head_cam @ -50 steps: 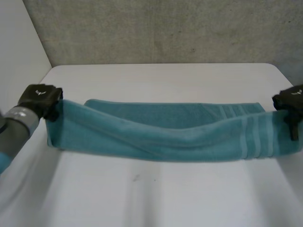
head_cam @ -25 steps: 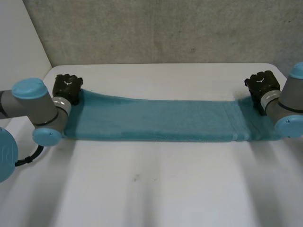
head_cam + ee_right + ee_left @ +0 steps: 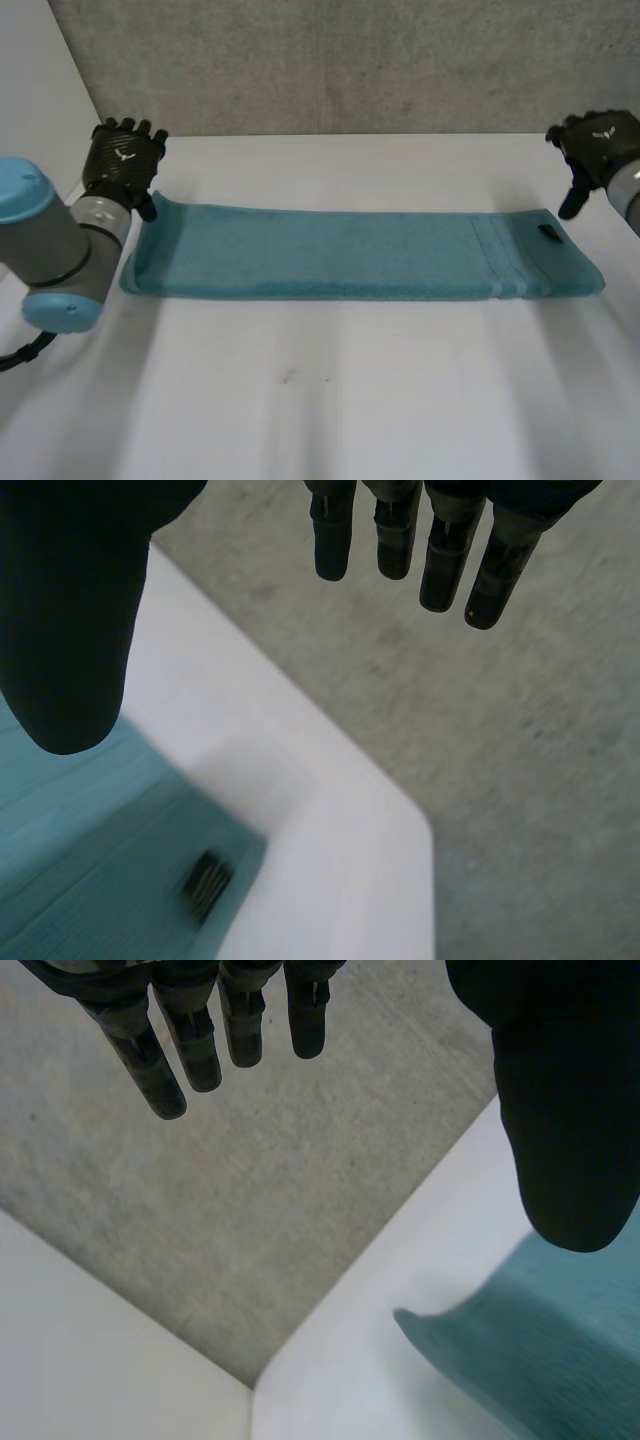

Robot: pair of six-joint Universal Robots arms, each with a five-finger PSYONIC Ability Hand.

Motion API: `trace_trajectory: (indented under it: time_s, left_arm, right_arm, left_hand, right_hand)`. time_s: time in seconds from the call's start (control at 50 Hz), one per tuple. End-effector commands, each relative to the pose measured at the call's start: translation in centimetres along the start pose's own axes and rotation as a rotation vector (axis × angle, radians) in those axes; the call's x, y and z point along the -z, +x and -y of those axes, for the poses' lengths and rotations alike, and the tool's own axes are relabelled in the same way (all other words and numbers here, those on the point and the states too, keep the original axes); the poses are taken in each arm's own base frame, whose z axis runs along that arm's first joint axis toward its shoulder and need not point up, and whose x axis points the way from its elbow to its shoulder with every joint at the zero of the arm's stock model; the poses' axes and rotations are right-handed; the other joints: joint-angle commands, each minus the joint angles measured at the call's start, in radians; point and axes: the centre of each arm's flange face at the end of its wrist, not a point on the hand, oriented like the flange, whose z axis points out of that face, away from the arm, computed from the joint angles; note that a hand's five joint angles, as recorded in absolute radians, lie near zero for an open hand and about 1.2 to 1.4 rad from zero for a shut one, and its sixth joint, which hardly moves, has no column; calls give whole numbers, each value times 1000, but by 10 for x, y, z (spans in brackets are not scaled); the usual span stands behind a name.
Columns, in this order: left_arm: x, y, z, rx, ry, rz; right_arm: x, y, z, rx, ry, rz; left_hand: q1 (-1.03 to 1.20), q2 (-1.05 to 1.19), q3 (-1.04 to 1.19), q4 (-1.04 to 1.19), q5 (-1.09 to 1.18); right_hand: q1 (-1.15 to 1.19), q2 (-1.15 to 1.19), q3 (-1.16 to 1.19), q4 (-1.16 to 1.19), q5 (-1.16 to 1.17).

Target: Fold the laundry

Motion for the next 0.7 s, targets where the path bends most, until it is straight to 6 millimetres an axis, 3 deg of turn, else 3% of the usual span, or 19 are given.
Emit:
trace_trajectory:
  time_s: [0.02,0.08,0.18,0.38,0.46,0.64,0.7]
  left_arm:
    - [19,-18,-15,99,-154,-21]
    - [22,-17,-22,111,-195,-33]
    - [24,-14,-37,116,-237,-41]
    - [22,-10,-48,118,-250,-37]
    - [24,-9,-49,118,-256,-39]
    - [27,-10,-47,118,-256,-39]
    - [27,-9,-47,120,-257,-41]
  right_arm:
    - [31,5,-31,-47,-148,78]
    - [40,8,-52,-95,-236,135]
    - [41,12,-68,-143,-266,184]
    - [21,5,-114,-192,-295,233]
    - [14,6,-125,-178,-283,218]
    - [8,9,-128,-168,-270,204]
    - [7,10,-129,-167,-269,200]
  left_hand:
    - [-14,-18,-29,-21,-30]
    - [-8,-12,-23,-15,-24]
    - [-5,-9,-20,-12,-21]
    - [1,-3,-14,-6,-15]
    - [1,-3,-14,-6,-15]
    - [1,-3,-14,-6,-15]
    - [1,-3,-14,-6,-15]
  right_hand:
    - [-27,-45,-38,-56,-60]
    - [42,24,31,13,8]
    - [244,227,233,215,211]
    - [300,283,289,271,267]
    - [391,373,380,362,358]
    - [523,506,512,494,490]
    - [731,714,720,702,698]
